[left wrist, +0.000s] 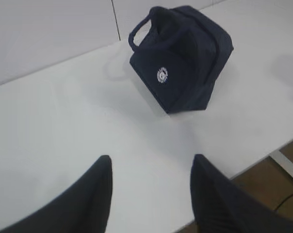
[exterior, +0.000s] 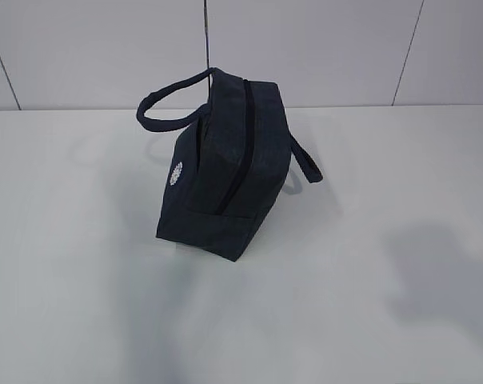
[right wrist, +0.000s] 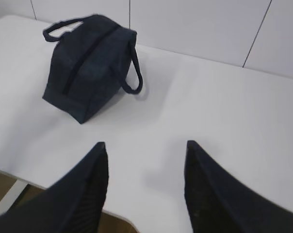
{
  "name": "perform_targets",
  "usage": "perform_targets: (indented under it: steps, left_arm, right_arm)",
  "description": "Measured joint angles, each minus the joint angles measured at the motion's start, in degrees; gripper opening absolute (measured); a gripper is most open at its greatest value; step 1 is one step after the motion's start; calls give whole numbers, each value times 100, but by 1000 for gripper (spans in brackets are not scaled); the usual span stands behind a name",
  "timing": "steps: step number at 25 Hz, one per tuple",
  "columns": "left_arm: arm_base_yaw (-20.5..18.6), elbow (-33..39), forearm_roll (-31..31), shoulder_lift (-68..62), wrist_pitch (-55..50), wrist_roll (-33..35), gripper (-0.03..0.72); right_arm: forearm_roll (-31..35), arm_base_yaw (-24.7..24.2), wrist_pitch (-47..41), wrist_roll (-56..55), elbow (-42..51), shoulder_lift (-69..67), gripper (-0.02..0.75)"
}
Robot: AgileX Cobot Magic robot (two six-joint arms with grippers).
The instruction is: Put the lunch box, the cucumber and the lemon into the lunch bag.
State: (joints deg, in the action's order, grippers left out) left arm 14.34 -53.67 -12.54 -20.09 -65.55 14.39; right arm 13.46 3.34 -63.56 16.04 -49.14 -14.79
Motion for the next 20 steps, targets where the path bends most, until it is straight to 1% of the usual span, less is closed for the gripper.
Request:
perform_targets:
  steps: [5,8,11,15,20]
  left_arm:
    - [0,880,67,720,-130,-45,356]
    - [0,1236,176,1163,-236,-106,356]
    - [0,1424,334,1546,-349,-249,355]
    - [0,1459,618,1908,-666,-328,354]
    - [0,1546,677,1946,-729,-453,354]
  right_arm:
    - [-212,0,-181,-155,762,719,382]
    - [-285,0,-359,-183,1025,945,382]
    - [-387,0,-511,-195,1199,1053,382]
    - [-528,0,-603,-206,1365,1073,382]
    - [-565,0,-601,-225,1732,1098,382]
